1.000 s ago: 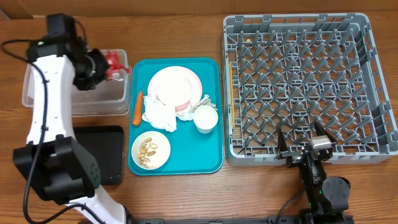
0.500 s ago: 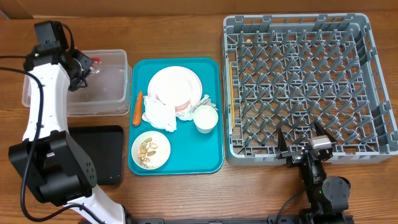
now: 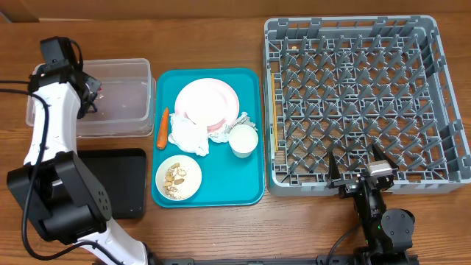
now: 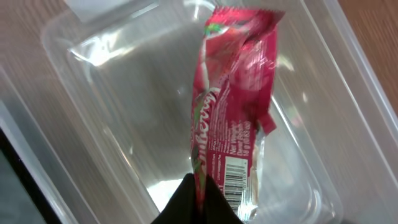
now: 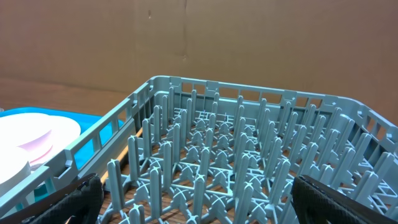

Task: Sort waste into correct bins and load items into the dishwasher
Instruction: 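Carry the red wrapper left and drop it into the clear bin, then move the left gripper back over the tissues on the teal tray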

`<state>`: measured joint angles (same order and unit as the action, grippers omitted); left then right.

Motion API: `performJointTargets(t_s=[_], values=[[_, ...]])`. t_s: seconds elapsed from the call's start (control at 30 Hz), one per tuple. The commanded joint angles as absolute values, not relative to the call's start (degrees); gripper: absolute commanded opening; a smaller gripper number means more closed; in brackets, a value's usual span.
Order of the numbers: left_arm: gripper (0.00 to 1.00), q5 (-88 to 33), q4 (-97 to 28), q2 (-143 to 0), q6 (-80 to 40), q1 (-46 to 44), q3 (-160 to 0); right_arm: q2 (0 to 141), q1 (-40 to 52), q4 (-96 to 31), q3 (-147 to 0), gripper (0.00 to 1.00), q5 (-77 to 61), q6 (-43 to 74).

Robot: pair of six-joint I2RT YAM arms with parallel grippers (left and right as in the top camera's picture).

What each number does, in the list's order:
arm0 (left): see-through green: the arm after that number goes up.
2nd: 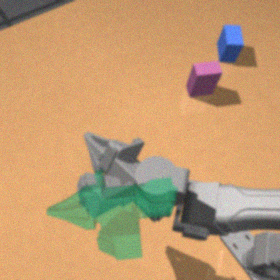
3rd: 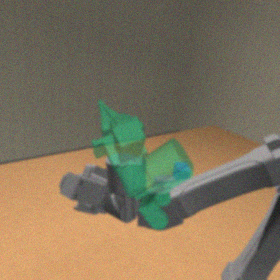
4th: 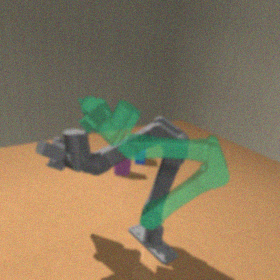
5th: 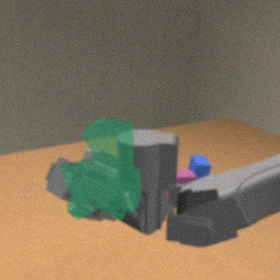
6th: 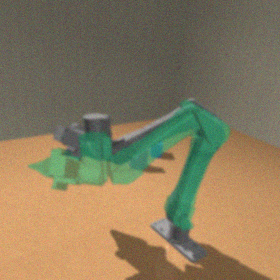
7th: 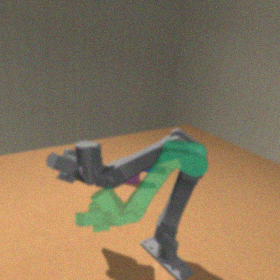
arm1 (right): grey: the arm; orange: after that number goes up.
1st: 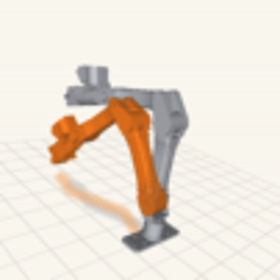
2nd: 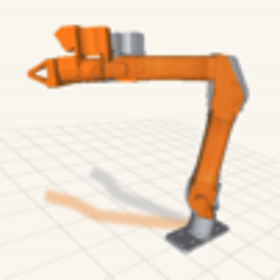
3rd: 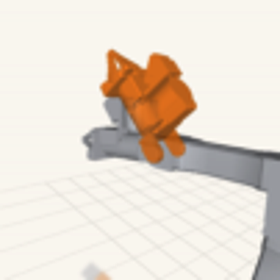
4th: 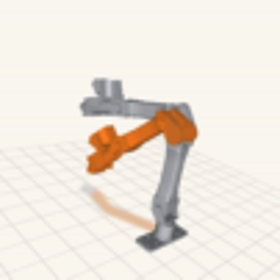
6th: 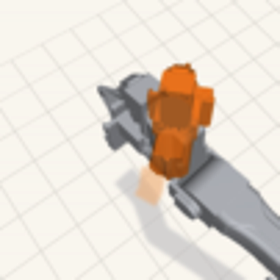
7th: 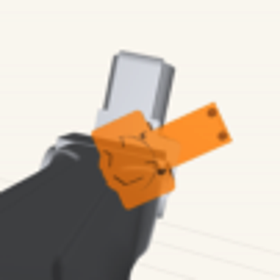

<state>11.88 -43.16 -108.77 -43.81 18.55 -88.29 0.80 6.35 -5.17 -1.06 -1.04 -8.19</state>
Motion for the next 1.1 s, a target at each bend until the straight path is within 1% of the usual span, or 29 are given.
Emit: performJointTargets(t_s=[0.0,0.13,0.27,0.3,0.33,0.4,0.43,0.5,0.6,0.67,0.83,0.93,0.97,1.0,1.03,1.07], values=[[0.08,13.7,-41.9,-109.6,-45.3,19.0,-86.8,0.2,6.0,-4.8,-0.5,1.00,-0.8,-8.4],[0.09,13.7,-40.8,-111.2,-45.3,19.0,-86.7,0.2,6.0,-4.8,-0.5,1.00,-0.8,-8.4],[0.15,13.7,-39.5,-113.5,-45.3,19.0,-86.7,0.2,6.0,-4.8,-0.5,1.00,-0.8,-8.4],[0.15,13.7,-39.6,-113.8,-45.3,19.1,-86.7,0.2,6.0,-4.8,-0.5,1.00,-0.8,-8.4],[0.18,13.5,-39.6,-113.8,-45.2,19.3,-86.7,0.2,6.0,-4.8,-0.5,1.00,-0.8,-8.4],[0.42,13.0,-39.8,-113.4,-45.2,19.6,-86.8,0.2,6.0,-4.8,-0.5,1.00,-0.8,-8.4],[0.45,12.4,-40.1,-113.1,-45.2,19.6,-86.9,0.2,6.0,-4.8,-0.5,1.00,-0.8,-8.4],[0.49,11.2,-40.5,-112.4,-44.7,19.6,-87.2,0.2,6.0,-4.8,-0.5,1.00,-0.8,-8.4],[0.67,8.3,-41.4,-111.0,-41.8,19.6,-88.3,0.2,6.0,-4.8,-0.5,1.00,-0.8,-8.4],[0.70,4.7,-42.8,-109.4,-40.1,19.6,-89.8,0.2,6.0,-4.8,-0.5,1.00,-0.8,-8.4],[0.70,-8.1,-45.2,-103.4,-35.5,19.4,-93.1,0.2,6.0,-4.8,-0.5,1.00,-0.8,-8.4],[0.75,-13.9,-44.8,-99.4,-34.7,18.6,-93.1,0.2,6.0,-4.8,-0.5,1.00,-0.8,-8.4],[0.79,-15.4,-44.7,-98.6,-34.7,18.4,-93.1,0.2,6.0,-4.8,-0.5,1.00,-0.8,-8.4],[0.90,-17.1,-44.5,-98.0,-34.7,18.0,-93.1,0.2,6.0,-4.8,-0.5,1.00,-0.8,-8.4],[0.98,-18.6,-44.2,-97.6,-34.7,17.6,-93.1,0.2,6.0,-4.8,-0.5,1.00,-0.8,-8.4],[1.00,-20.1,-43.7,-97.4,-34.5,17.1,-93.1,0.2,6.0,-4.8,-0.5,1.00,-0.8,-8.4]])
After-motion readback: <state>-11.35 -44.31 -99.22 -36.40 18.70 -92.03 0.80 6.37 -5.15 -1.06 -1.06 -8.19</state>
